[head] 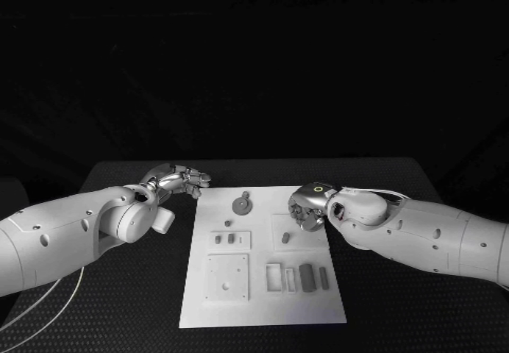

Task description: Assemble the parts on the task board

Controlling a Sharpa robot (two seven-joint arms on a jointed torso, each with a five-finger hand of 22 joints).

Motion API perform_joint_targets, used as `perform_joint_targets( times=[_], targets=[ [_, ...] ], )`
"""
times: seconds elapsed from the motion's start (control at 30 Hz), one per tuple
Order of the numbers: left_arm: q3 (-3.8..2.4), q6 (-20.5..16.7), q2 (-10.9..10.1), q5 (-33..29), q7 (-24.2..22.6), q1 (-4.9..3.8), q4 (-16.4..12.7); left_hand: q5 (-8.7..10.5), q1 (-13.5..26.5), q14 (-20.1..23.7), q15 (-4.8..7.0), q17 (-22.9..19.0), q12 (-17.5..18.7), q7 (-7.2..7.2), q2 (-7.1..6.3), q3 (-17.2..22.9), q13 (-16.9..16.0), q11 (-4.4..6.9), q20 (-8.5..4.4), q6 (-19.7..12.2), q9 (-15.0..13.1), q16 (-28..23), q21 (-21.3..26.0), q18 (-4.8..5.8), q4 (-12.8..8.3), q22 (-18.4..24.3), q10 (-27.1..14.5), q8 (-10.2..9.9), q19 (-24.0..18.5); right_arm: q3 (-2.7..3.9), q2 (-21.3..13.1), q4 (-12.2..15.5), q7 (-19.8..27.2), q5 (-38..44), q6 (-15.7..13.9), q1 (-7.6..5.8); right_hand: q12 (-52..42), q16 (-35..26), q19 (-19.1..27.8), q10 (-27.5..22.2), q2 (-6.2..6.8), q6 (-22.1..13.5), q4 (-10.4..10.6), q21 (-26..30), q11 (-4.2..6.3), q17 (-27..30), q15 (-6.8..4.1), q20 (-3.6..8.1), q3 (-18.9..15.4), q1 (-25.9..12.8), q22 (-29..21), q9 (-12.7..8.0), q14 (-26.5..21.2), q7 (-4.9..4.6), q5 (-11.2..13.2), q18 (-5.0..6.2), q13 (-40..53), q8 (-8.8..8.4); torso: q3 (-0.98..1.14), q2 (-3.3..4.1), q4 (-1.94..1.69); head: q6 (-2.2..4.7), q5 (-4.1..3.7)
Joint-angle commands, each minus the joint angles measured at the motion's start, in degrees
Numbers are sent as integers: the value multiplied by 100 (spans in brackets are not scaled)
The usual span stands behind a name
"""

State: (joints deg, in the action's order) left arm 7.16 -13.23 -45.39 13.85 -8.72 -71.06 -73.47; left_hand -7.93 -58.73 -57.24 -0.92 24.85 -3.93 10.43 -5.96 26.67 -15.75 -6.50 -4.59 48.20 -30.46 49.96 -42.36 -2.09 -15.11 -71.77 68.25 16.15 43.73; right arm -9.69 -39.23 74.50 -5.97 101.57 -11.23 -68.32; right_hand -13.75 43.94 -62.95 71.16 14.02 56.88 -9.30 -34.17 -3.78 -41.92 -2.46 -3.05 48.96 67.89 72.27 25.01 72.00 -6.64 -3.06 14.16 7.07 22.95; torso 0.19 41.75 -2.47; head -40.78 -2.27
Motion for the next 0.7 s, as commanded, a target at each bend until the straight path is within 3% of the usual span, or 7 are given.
perform_joint_targets(
  times=[0.03,0.27,0.53,0.7],
  targets=[
    [-5,28,-4,-21,-47,-14,-15,17,23,-36,3,7,-9,3,1,-24,10,-6,-18,-42,7,-30,13,-65,-4,-8,-16,-12,39,-87,-14,33,-138,383,276,107,0,30,-36,47,42,50,-66,-47,6,-33,-6,7,8,48,30,7,30,2,27,84,27,20,0,0,0,-11,-4],
    [-5,20,-14,12,-45,-14,-21,14,13,-37,3,12,-9,4,-2,-23,10,-6,-19,-46,7,-35,14,-67,-13,-10,-18,-10,45,-142,-11,56,-249,556,207,141,57,15,-18,27,141,19,-120,-62,-8,-83,8,8,16,47,63,-2,13,-5,29,84,35,-13,2,-1,11,-24,-6],
    [-4,18,-19,40,-44,-14,-23,7,4,-37,3,17,-7,7,-4,-21,11,-8,-19,-56,8,-43,18,-69,-21,-12,-25,-11,49,-268,-10,59,-358,719,59,163,100,-2,-15,51,231,24,-150,-77,-10,-141,11,9,109,97,93,-3,18,-12,28,84,57,-28,0,1,3,-27,-13],
    [-4,16,-24,43,-47,-14,-28,0,-5,-38,2,22,-8,9,-1,-18,12,-9,-18,-61,8,-47,21,-70,-27,-14,-27,-10,52,-288,-18,63,-387,743,-64,195,106,-4,-25,85,244,51,-144,-91,-4,-170,5,10,142,98,109,3,29,-5,28,84,74,-20,3,1,7,-36,-3]
  ],
)
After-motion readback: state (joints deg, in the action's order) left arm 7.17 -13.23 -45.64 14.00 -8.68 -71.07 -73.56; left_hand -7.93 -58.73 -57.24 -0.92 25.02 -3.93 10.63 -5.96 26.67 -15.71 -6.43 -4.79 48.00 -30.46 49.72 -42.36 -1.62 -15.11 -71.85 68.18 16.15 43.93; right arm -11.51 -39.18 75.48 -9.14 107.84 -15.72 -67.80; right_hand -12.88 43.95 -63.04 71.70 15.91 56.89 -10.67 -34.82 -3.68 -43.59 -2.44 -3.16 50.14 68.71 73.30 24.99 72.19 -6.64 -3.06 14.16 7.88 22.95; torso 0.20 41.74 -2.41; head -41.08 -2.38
